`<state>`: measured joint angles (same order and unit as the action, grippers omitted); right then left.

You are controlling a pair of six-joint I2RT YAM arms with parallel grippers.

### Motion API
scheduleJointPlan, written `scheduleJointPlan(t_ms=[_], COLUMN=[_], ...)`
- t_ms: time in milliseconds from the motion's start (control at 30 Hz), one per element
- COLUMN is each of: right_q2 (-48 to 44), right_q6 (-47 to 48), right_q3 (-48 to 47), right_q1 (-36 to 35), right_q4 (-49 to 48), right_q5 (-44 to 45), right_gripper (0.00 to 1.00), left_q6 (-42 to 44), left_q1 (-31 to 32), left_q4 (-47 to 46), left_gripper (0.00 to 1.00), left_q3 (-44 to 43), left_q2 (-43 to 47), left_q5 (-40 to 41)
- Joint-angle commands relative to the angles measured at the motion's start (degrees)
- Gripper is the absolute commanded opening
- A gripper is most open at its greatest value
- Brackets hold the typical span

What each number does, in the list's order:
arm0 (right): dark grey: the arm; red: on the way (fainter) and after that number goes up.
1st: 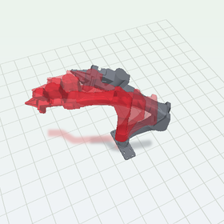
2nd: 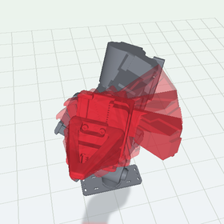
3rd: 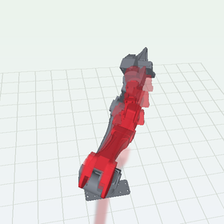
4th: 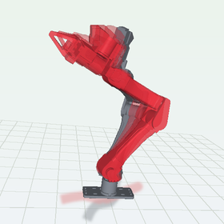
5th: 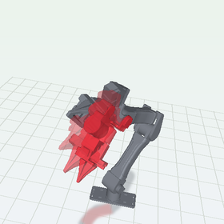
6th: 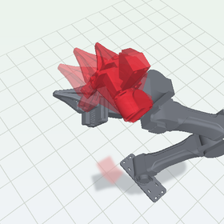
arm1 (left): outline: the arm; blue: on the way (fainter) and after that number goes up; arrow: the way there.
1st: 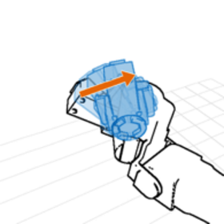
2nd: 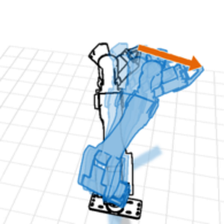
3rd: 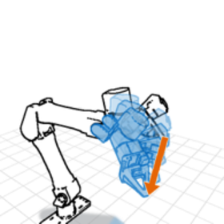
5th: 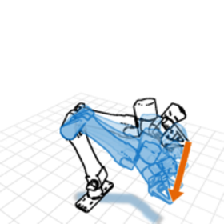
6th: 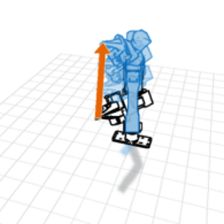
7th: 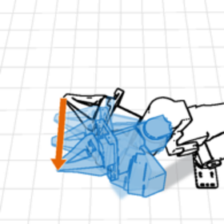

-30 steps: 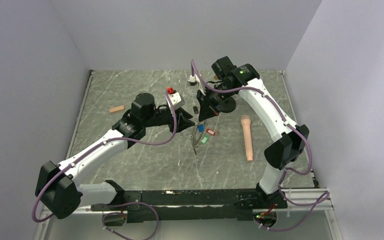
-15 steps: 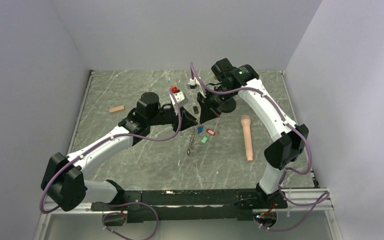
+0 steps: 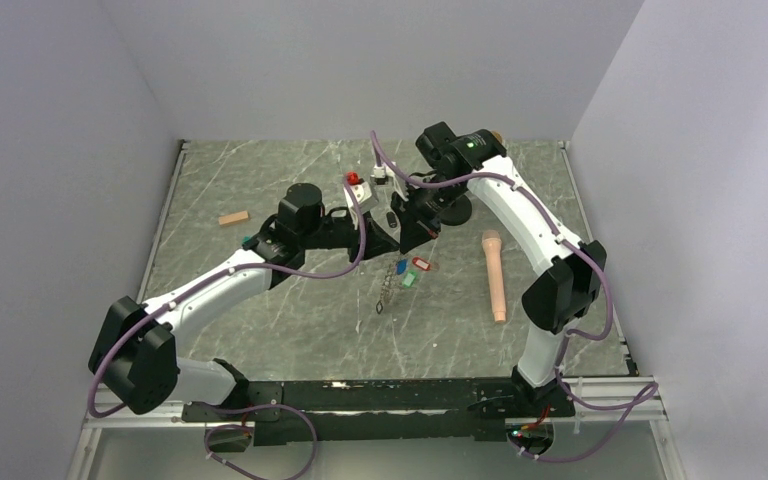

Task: Put the keys on the keyring

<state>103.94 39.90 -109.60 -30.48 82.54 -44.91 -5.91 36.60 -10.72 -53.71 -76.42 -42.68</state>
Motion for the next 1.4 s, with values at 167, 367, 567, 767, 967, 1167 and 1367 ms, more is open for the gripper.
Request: scheduleJointPlan(t_ms=[167, 367, 567, 767, 967, 1167, 1367], right_q2=[0.3, 0.9, 4.51, 11.78, 22.53, 33.91, 38.89], right_q6=[-0.86, -0.69, -0.8, -3.47, -5.21, -5.56, -6.61], right_q3=[-3.95, -6.26, -7.44, -11.49, -20.66, -27.15, -30.51], right_q1=[-0.27, -0.6, -4.68, -7.54, -10.64, -16.56, -19.3], right_q4=[1.09, 1.5, 0.35, -3.91, -6.05, -9.15, -11.93], right_q5=[1.28, 9.79, 18.13, 26.6, 28.93, 33.05, 36.37], right_gripper=[0.0, 0.0, 0.0, 0.0, 0.0, 0.0, 0.0], left_q6=[-0.52, 2.59, 2.77, 5.17, 8.17, 7.89, 7.04], left_q1=[0.22, -0.44, -3.15, -3.95, -4.09, -4.01, -4.02], left_q4=[-1.11, 4.2, 7.3, 15.49, 20.25, 22.8, 24.2], left_gripper=[0.03, 0.2, 0.32, 0.4, 0.42, 0.42, 0.43], left_q3=[-1.19, 3.37, 14.68, 17.17, 17.3, 18.36, 20.41], left_q2=[0.03, 6.45, 22.76, 34.93, 39.8, 44.72, 48.35], left_q5=[-1.69, 10.02, 24.28, 32.34, 35.36, 37.46, 38.77])
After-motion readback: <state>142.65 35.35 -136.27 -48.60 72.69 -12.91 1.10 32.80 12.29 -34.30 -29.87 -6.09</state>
